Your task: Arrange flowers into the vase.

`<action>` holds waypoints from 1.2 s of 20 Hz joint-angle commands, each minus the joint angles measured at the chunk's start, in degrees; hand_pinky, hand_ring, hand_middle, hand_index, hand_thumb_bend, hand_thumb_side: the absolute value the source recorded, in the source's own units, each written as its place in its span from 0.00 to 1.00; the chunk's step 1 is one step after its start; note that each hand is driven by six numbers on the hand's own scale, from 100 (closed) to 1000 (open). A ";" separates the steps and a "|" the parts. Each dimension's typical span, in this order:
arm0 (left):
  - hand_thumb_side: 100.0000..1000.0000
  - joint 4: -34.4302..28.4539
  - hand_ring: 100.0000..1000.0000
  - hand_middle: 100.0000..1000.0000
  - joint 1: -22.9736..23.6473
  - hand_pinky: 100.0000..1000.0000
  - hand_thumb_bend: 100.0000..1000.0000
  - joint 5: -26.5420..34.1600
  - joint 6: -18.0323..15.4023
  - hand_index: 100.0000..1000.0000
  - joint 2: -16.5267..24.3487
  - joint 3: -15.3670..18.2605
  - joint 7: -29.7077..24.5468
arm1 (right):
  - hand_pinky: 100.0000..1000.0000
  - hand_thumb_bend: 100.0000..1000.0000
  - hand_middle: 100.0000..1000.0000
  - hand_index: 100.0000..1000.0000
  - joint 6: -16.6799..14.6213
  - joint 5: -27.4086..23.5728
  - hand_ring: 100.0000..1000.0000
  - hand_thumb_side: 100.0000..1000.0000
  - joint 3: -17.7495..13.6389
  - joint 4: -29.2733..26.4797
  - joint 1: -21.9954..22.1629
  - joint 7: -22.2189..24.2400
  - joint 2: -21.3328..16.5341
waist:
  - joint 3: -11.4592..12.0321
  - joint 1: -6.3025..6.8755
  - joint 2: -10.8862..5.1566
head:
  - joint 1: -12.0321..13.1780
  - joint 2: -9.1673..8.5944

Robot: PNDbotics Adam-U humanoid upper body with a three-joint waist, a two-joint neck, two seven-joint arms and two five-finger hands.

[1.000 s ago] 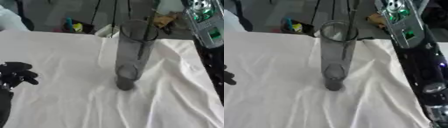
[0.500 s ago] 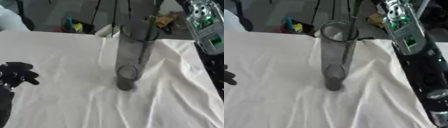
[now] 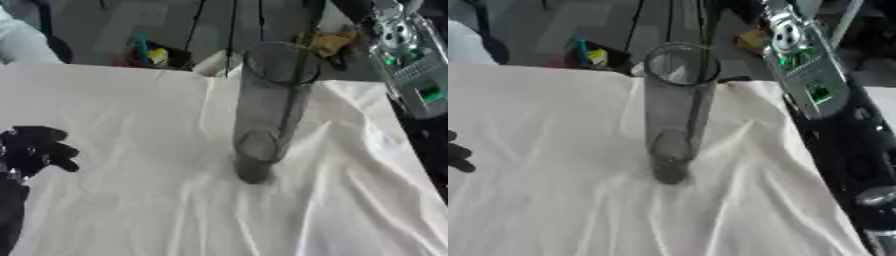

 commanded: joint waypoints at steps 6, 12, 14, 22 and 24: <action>1.00 -1.05 0.57 0.61 -0.82 0.47 0.00 -0.10 0.00 0.68 -0.03 -0.54 -0.32 | 0.47 0.00 0.45 0.34 -1.76 2.33 0.81 1.00 0.22 -1.90 0.09 2.58 -3.29 | -0.04 -0.39 -0.23 | 0.21 -0.55; 1.00 -1.05 0.57 0.61 -0.78 0.47 0.00 -0.16 0.11 0.68 -0.04 -0.55 -0.47 | 0.49 0.00 0.47 0.40 -2.46 3.52 0.82 1.00 0.22 -3.08 1.21 3.87 -4.31 | -0.29 -0.42 -0.14 | 0.33 -0.66; 1.00 -1.05 0.57 0.61 -0.79 0.47 0.00 -0.17 0.15 0.68 -0.06 -0.60 -0.58 | 0.49 0.00 0.47 0.43 -2.62 3.63 0.83 1.00 0.13 -3.52 1.58 4.16 -4.50 | -0.39 -0.42 -0.10 | 0.35 -0.69; 1.00 -1.05 0.57 0.61 -0.72 0.47 0.00 -0.16 0.19 0.68 -0.03 -0.63 -0.78 | 0.53 0.00 0.52 0.49 -3.57 3.76 0.86 1.00 0.17 -5.14 2.83 6.38 -5.60 | -0.60 -0.33 -0.01 | 0.47 -0.73; 1.00 -1.05 0.57 0.61 -0.69 0.47 0.00 -0.17 0.21 0.68 -0.01 -0.65 -0.80 | 0.54 0.00 0.52 0.49 -3.91 4.08 0.86 1.00 0.08 -5.44 2.87 7.61 -5.93 | -0.68 -0.34 0.00 | 0.49 -0.71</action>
